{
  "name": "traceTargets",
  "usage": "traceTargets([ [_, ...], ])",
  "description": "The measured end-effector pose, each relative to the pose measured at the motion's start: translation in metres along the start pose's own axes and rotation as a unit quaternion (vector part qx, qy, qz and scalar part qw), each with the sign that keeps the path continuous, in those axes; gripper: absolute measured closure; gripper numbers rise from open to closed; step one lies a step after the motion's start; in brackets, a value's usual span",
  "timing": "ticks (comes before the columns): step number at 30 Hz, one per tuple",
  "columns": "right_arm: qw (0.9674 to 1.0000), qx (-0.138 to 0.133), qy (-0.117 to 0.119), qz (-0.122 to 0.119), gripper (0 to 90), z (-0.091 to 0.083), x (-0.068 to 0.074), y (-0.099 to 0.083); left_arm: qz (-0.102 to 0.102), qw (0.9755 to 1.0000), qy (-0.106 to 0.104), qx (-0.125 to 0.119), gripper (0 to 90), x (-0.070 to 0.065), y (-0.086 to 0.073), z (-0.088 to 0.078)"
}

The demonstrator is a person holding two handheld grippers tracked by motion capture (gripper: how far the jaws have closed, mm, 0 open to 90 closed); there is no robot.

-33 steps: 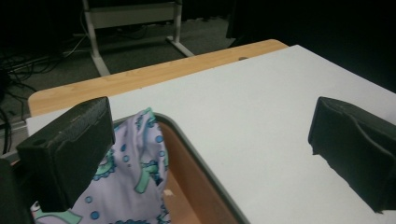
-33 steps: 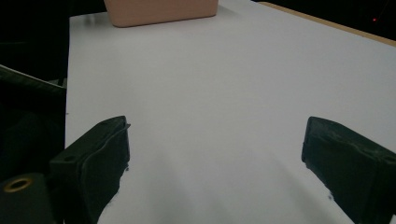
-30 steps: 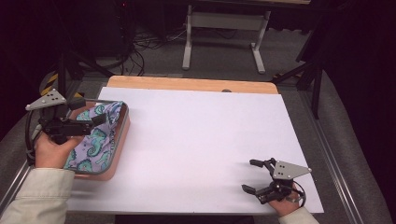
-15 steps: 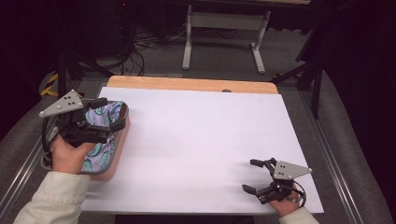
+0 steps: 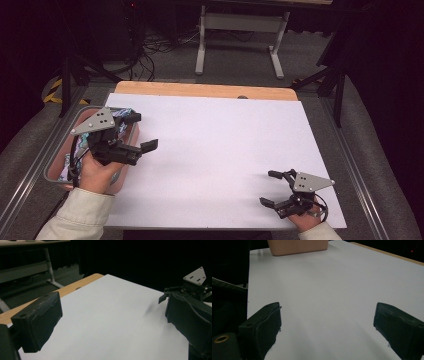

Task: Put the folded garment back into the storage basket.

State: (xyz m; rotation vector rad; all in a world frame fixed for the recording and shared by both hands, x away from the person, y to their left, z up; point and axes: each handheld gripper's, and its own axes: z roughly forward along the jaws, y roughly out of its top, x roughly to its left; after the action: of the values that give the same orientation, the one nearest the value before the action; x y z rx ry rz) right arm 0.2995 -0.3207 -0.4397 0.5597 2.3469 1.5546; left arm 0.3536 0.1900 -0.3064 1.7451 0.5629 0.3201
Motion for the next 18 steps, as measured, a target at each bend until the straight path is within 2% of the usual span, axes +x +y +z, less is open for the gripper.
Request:
traceTargets([
  [2,1.0000,0.000,0.000,0.000,8.1,0.000,0.000,0.000,0.000,1.0000,-0.001,-0.010,1.7,-0.004,-0.003,0.005],
  [4,1.0000,-0.001,0.000,0.000,8.1,0.000,0.000,0.000,0.003,0.9999,0.004,-0.011,1.3,-0.007,-0.007,0.009],
  [11,1.0000,0.000,0.000,-0.001,8.1,0.000,0.000,0.000,-0.005,0.9999,0.001,-0.014,0.8,-0.013,-0.027,0.031],
  [14,1.0000,0.001,0.000,-0.001,8.1,0.000,0.000,0.000,-0.008,0.9998,-0.001,-0.018,0.7,-0.014,-0.030,0.036],
  [18,1.0000,0.000,0.000,-0.001,8.1,0.000,0.000,0.000,-0.002,0.9999,0.000,-0.016,0.3,-0.018,-0.034,0.043],
])
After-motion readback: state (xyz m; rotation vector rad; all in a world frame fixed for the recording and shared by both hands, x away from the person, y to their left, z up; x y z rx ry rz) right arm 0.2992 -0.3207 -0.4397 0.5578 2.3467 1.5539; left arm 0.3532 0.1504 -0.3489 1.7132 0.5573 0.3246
